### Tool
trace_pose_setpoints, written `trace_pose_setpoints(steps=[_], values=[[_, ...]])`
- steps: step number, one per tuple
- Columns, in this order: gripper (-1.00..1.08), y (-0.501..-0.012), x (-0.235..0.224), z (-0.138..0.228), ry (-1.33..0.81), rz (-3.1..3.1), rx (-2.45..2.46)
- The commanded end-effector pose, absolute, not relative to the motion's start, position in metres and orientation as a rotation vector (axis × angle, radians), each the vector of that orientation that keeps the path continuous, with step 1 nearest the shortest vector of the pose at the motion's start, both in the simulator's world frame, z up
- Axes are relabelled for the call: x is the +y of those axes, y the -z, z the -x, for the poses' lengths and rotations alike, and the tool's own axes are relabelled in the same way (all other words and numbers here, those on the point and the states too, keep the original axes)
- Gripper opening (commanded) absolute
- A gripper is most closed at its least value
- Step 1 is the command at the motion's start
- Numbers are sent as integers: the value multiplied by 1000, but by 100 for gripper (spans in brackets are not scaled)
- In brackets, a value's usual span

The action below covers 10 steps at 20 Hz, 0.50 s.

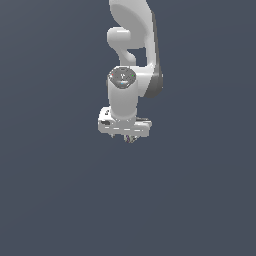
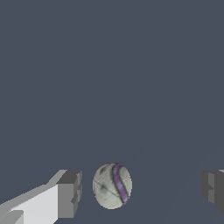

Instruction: Pick up the object and move it to a goal position.

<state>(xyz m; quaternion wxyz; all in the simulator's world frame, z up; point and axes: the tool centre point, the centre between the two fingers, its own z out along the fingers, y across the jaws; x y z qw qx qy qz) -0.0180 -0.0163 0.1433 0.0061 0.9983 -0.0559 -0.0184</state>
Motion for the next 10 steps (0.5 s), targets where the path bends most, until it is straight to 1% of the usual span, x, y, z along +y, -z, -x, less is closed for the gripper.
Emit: trace_pose_setpoints(steps=[1,10], values=[[100,-142,-15,20,57,-3121,-228],[100,-132,-9,29,50,-3087,-527]])
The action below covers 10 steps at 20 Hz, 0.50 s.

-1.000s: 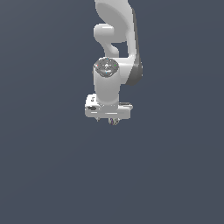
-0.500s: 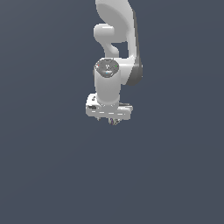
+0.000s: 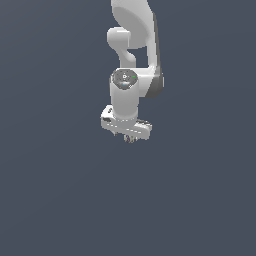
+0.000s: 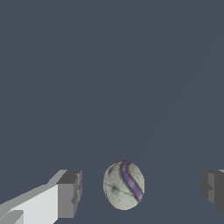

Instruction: Pick up the object and move it to a goal position.

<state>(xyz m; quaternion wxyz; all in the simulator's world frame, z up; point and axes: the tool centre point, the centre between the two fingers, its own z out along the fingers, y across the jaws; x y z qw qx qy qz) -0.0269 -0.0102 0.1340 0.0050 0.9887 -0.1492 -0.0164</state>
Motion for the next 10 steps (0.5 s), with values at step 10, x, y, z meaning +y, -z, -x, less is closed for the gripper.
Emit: trace_pose_setpoints(steps=[10], values=[[100,-120,-2,42,41,-2990,-939]])
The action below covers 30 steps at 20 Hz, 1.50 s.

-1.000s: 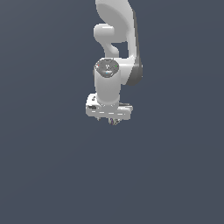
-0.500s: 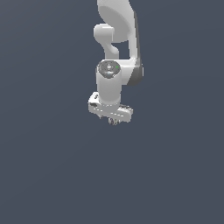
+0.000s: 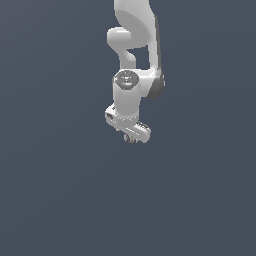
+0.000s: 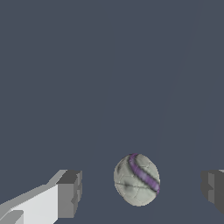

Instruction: Pick up the object and move it to a goal position.

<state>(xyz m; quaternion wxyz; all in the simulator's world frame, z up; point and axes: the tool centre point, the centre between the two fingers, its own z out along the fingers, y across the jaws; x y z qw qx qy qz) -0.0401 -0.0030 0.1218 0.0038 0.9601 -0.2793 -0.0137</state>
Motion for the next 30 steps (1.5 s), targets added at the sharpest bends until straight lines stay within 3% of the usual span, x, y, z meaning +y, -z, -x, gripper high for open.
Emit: trace_pose_setpoints(steps=[1,30], values=[[100,-119,-1,44,40,-2977,-980],[100,-90,9,84,7,-2400,-2025]])
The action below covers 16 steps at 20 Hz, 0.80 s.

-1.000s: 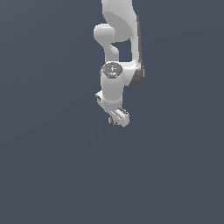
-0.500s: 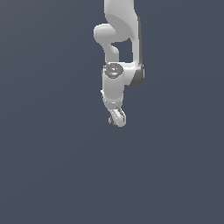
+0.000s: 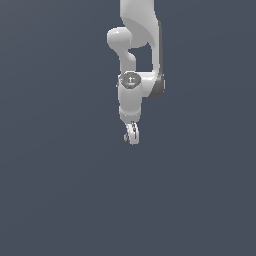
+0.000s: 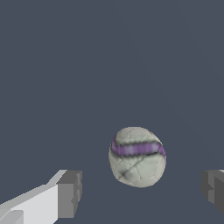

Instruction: Pick up the object and move it to a goal position.

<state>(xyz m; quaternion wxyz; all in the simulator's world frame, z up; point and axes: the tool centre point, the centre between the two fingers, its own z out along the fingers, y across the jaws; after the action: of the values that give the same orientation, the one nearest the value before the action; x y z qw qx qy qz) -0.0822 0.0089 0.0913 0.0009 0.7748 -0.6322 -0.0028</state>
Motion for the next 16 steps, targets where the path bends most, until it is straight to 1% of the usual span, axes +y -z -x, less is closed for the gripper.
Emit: trace_pose_setpoints(steps=[1,16], values=[[100,-90,9,85,6,-2382,-2047],[100,-86,10,90,0,-2280,-2161]])
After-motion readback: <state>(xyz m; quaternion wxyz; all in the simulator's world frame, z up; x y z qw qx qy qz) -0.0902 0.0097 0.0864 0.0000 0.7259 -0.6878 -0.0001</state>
